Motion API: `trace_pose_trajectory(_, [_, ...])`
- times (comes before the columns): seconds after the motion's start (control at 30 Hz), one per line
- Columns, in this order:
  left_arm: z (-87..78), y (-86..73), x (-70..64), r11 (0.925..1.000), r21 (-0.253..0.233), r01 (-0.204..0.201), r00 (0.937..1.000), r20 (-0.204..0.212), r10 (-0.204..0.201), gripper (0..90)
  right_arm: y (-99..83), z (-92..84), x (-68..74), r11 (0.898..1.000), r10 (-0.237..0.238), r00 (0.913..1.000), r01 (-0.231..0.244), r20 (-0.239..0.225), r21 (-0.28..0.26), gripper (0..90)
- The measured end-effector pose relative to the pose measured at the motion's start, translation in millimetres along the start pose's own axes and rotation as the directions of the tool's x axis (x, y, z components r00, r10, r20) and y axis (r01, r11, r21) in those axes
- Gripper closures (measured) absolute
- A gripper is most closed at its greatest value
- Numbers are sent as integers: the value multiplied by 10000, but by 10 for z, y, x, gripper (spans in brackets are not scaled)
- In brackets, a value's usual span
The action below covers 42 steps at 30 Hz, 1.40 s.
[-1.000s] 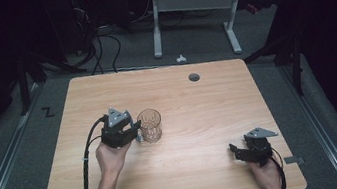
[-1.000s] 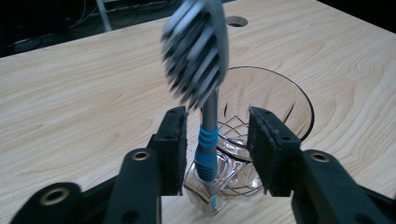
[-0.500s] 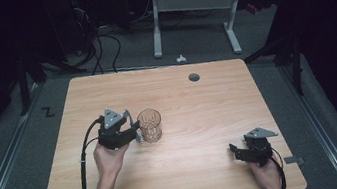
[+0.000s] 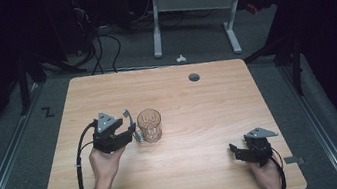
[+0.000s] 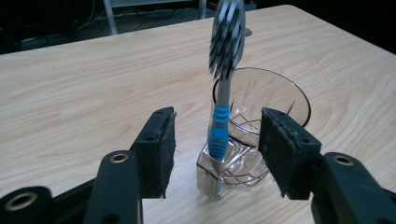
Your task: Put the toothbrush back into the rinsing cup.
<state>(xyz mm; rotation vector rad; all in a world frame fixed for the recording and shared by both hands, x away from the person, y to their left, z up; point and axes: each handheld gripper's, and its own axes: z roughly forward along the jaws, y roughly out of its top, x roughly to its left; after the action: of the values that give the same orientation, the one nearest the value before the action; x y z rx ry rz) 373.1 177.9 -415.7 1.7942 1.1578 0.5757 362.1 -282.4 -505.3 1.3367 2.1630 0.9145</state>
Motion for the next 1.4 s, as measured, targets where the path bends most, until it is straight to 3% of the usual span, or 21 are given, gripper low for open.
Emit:
trace_pose_trajectory(0.47, [-107,-30,17,9997,-155,176,9998,140,-174,449,0,0,1,10000,10,10000,-10,3,2,288])
trace_pose_trajectory(1.4, [-303,-127,83,9980,-439,459,9989,-28,-461,442,0,0,1,10000,13,10000,-13,3,2,288])
